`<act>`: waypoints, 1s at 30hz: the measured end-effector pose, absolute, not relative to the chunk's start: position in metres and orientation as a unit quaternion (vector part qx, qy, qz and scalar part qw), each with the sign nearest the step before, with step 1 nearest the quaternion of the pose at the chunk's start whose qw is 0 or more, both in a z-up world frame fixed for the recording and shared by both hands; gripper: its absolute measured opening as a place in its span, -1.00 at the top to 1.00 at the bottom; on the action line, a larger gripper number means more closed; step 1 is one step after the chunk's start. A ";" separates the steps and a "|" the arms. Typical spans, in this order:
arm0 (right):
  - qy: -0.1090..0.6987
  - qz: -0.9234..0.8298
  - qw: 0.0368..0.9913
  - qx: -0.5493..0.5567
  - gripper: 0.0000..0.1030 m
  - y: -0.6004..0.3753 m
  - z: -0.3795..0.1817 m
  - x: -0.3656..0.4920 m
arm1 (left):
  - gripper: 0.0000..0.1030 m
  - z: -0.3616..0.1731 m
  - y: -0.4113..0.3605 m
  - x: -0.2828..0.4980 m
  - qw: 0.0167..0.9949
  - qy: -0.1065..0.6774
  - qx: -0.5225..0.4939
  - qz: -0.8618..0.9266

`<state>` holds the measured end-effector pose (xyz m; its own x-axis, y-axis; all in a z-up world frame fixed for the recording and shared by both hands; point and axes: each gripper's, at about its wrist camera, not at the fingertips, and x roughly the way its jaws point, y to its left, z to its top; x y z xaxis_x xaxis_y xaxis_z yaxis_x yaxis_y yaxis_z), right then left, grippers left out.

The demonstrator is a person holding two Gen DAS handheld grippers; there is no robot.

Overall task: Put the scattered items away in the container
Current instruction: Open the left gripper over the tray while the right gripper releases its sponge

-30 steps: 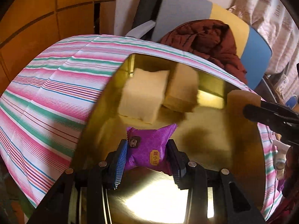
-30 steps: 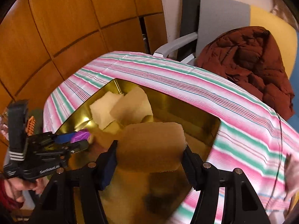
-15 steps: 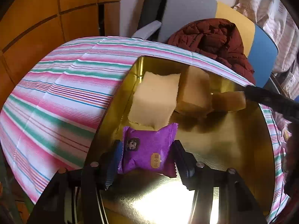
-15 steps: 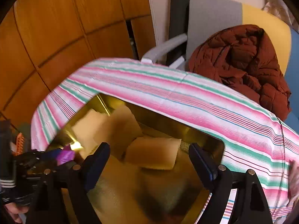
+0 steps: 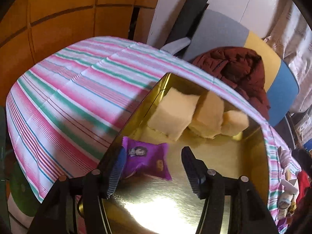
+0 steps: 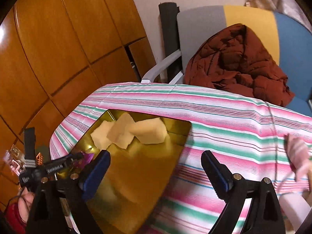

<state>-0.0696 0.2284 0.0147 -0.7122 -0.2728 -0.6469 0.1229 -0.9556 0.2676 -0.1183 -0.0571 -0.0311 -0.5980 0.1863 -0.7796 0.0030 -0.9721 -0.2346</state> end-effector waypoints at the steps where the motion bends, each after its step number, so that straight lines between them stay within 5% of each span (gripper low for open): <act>1: -0.101 -0.921 0.105 0.361 -0.86 0.231 0.016 -0.063 | -0.17 -0.027 -0.055 -0.115 0.054 -0.106 -0.438 0.891; 22: -0.078 -0.927 -0.012 0.366 -0.93 0.345 0.010 0.012 | -0.18 0.004 0.064 -0.047 0.239 -0.059 -0.412 0.877; 30: -0.151 -0.875 -0.074 0.454 -0.96 0.436 -0.027 -0.003 | -0.18 0.002 0.104 -0.016 0.291 -0.037 -0.411 0.863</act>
